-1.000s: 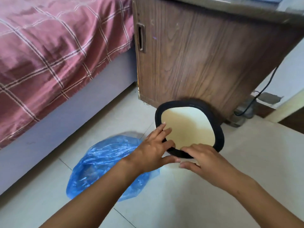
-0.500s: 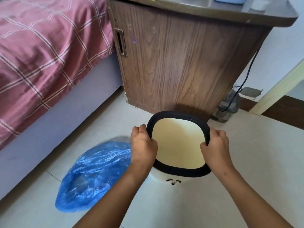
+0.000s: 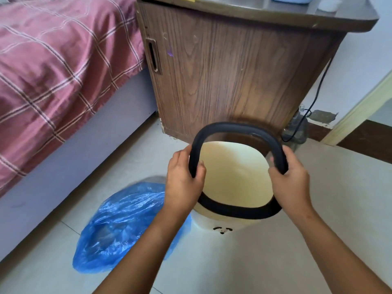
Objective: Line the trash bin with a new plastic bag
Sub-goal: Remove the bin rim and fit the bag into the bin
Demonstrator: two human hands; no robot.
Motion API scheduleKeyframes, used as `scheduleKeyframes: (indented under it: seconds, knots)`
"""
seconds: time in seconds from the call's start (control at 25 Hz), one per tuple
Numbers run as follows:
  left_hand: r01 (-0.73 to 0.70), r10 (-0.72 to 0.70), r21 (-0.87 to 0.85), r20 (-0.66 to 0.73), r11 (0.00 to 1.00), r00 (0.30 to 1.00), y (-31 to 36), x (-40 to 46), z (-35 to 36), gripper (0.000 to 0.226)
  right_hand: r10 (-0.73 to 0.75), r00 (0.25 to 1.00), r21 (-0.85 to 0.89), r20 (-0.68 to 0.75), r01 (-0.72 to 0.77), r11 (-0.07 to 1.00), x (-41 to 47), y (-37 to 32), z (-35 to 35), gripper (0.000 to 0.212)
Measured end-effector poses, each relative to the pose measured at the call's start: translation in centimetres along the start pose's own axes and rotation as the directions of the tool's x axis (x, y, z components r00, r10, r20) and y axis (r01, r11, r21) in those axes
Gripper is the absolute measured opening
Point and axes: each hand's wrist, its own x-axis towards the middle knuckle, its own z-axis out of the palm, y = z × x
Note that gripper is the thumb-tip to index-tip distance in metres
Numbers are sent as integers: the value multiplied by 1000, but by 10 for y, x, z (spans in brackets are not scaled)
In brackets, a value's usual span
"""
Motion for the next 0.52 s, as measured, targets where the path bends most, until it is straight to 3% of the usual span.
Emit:
scheduleKeyframes:
  seconds: [0.12, 0.24, 0.32, 0.44, 0.52]
  knots:
    - [-273, 249, 90, 214, 958, 945, -7, -15, -4, 42, 203, 976, 324, -73, -169, 931, 9, 17, -42, 42]
    - [-650, 548, 228, 382, 725, 744, -33, -38, 10, 47, 391, 909, 399, -146, -308, 864, 8, 70, -85, 27]
    - [-723, 632, 217, 365, 656, 683, -45, -43, 22, 42, 503, 847, 434, -173, -393, 811, -1, 113, -95, 17]
    - [-751, 679, 228, 325, 619, 658, -41, -39, 31, 36, 638, 748, 427, -185, -523, 738, -21, 167, -89, 16]
    - [-740, 673, 256, 309, 622, 672, -35, -36, 36, 41, 670, 718, 328, -190, -597, 732, -35, 192, -73, 19]
